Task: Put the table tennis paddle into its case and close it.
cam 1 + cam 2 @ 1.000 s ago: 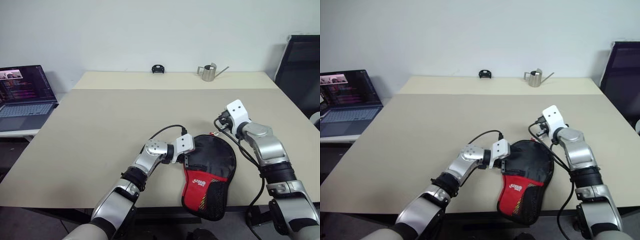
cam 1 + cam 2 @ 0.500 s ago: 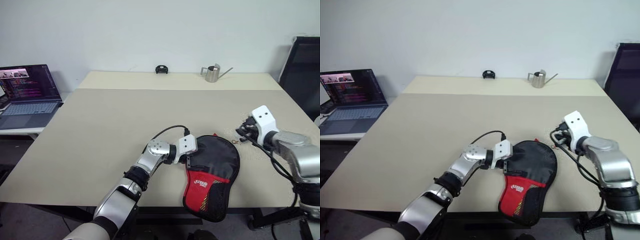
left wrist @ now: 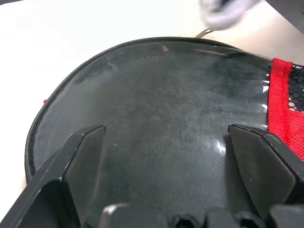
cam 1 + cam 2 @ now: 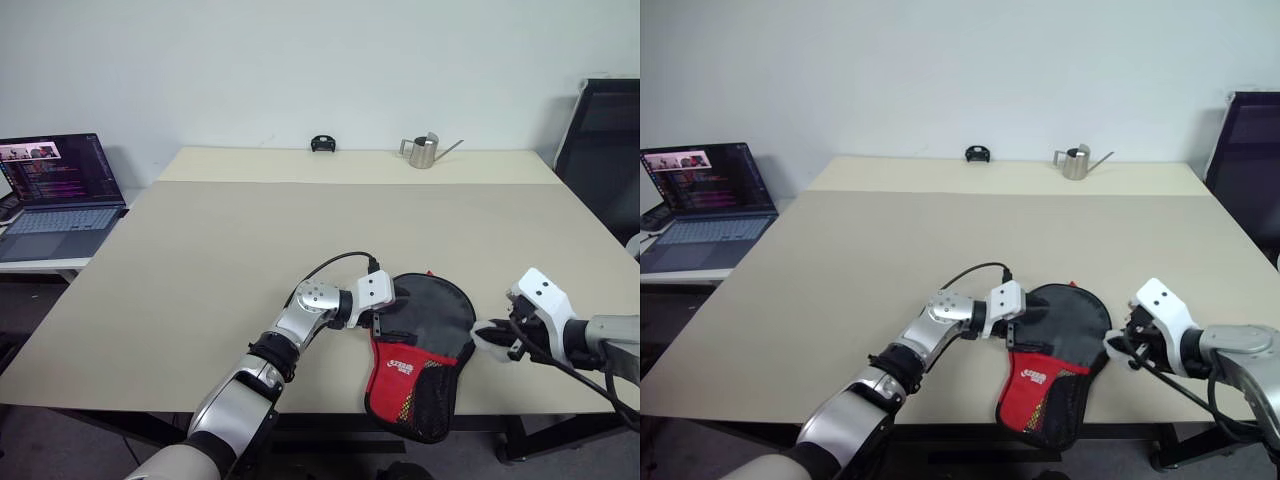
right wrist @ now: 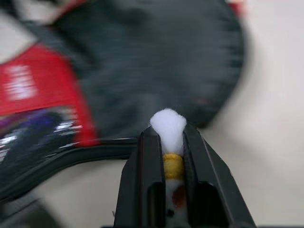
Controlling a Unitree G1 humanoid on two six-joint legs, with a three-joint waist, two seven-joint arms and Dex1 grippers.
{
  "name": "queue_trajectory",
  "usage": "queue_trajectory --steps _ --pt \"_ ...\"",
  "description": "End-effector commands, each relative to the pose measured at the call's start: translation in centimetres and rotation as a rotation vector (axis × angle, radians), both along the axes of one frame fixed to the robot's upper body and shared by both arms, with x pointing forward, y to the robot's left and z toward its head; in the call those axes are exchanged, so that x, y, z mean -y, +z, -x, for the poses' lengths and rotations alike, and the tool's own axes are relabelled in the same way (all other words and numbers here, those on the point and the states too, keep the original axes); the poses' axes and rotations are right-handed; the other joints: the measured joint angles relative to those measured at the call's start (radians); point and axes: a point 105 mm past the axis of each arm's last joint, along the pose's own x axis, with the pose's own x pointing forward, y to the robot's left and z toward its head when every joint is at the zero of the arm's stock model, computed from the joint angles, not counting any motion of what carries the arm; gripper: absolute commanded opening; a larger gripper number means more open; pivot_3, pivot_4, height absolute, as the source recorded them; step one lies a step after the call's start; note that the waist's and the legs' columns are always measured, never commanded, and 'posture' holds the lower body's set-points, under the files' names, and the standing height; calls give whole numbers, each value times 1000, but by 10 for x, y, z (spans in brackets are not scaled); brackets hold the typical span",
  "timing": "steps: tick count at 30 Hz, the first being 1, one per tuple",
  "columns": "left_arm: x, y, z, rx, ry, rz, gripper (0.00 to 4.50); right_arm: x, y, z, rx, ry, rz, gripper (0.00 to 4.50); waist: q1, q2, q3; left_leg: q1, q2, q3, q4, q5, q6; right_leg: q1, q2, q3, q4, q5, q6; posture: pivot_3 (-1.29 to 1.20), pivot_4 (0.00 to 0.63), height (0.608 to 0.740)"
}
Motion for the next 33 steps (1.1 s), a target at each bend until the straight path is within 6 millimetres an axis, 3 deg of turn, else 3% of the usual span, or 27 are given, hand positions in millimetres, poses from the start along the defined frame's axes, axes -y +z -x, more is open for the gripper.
queue_trajectory --steps 1,10,17,19,23,24,31,33 --pt "-9 -29 4 -51 14 -110 4500 -14 8 17 -9 100 -29 114 0 0 0 0 0 0 0 0 0 0 0 0 0 0 0 0 150 740" --pt "-10 -28 3 -49 23 -109 4500 -37 -14 50 -116 203 -68 97 0 -1 0 0 0 0 0 0 0 1 0 0 -1 0 0 0 150 740" --pt "-9 -28 2 -49 26 -109 4500 -53 -17 72 -170 275 -128 97 0 -2 -1 0 0 -1 0 0 0 1 0 -1 -1 0 1 0 150 740" --pt "-9 -28 2 -49 26 -108 4500 -56 -17 72 -164 277 -140 97 0 -2 -1 0 0 -1 0 0 0 1 0 -1 -1 0 1 0 150 740" --pt "-8 -28 2 -49 25 -107 4500 -52 -16 51 -93 183 -155 96 0 -4 -2 0 0 -1 0 0 0 1 0 -1 -2 0 1 0 150 740" --pt "-8 -28 2 -49 25 -107 4500 -50 -15 47 -81 167 -159 832 0 -4 -2 0 0 0 0 0 0 1 0 0 -3 0 1 0 150 740" --pt "-8 -28 2 -50 29 -102 4500 -54 1 46 -45 202 -211 3136 0 -4 -2 0 0 0 0 0 0 1 0 0 -4 0 2 0 150 740" --pt "-7 -28 2 -50 30 -101 4500 -59 11 47 -23 236 -250 3136 0 -4 -2 0 0 0 0 0 0 1 0 0 -4 1 2 0 150 740"
